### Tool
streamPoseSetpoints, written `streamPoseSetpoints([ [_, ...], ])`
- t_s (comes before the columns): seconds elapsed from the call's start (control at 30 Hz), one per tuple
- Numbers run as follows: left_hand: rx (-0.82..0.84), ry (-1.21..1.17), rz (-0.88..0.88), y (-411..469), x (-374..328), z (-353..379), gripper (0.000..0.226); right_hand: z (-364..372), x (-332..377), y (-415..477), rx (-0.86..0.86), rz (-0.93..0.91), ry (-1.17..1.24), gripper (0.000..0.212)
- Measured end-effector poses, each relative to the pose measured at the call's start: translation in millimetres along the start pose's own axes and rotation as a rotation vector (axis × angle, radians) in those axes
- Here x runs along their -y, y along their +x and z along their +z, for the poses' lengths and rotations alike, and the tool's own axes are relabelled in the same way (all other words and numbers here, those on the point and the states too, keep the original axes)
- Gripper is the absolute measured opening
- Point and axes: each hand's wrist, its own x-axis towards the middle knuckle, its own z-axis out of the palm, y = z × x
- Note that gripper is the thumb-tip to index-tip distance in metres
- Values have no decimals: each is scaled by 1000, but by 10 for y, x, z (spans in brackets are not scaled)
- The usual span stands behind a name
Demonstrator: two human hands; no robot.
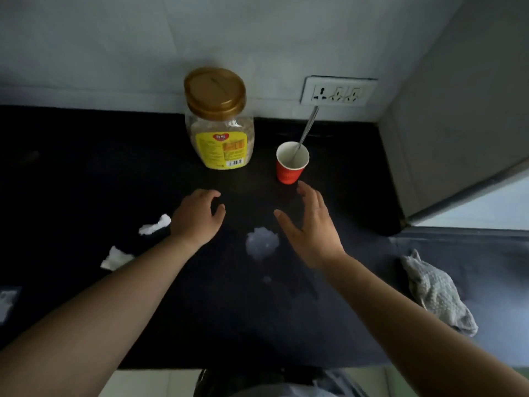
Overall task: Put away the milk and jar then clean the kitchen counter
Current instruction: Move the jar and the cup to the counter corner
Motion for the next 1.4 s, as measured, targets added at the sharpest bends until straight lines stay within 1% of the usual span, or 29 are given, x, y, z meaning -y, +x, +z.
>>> streamPoseSetpoints([
  [0.13,42,173,49,359,168,159,48,141,-29,370,-112,94,-10,78],
  [0.2,101,232,34,441,242,249,54,167,-64,572,-170,120,-13,80],
  [0.27,126,255,24,465,300,336,57,176,-115,773,-209,148,-34,83],
  [0.4,85,228,43,446,335,409,55,207,-221,1127,-173,203,-86,93],
  [0.53,83,229,17,436,320,418,54,300,-261,1354,-135,241,-82,100],
  [0.67,98,223,11,435,343,433,60,392,-308,1467,-134,255,-46,97],
  [0.87,123,228,43,494,383,383,55,450,-332,1502,-145,261,-23,82],
  [0.93,132,177,62,571,409,238,55,429,-332,1462,-129,269,-22,78],
  [1.0,85,66,41,666,416,7,54,405,-324,1410,-126,263,-27,75],
  [1.17,-188,-178,41,872,342,-750,47,316,-255,1311,-134,236,-45,76],
  [1.23,-296,-228,57,961,251,-1026,45,263,-219,1270,-141,209,-56,77],
  [1.3,-380,-220,151,1060,110,-1220,46,219,-175,1226,-157,189,-69,77],
  [1.4,-410,-158,354,1213,-163,-1344,45,187,-100,1154,-169,168,-79,77],
])
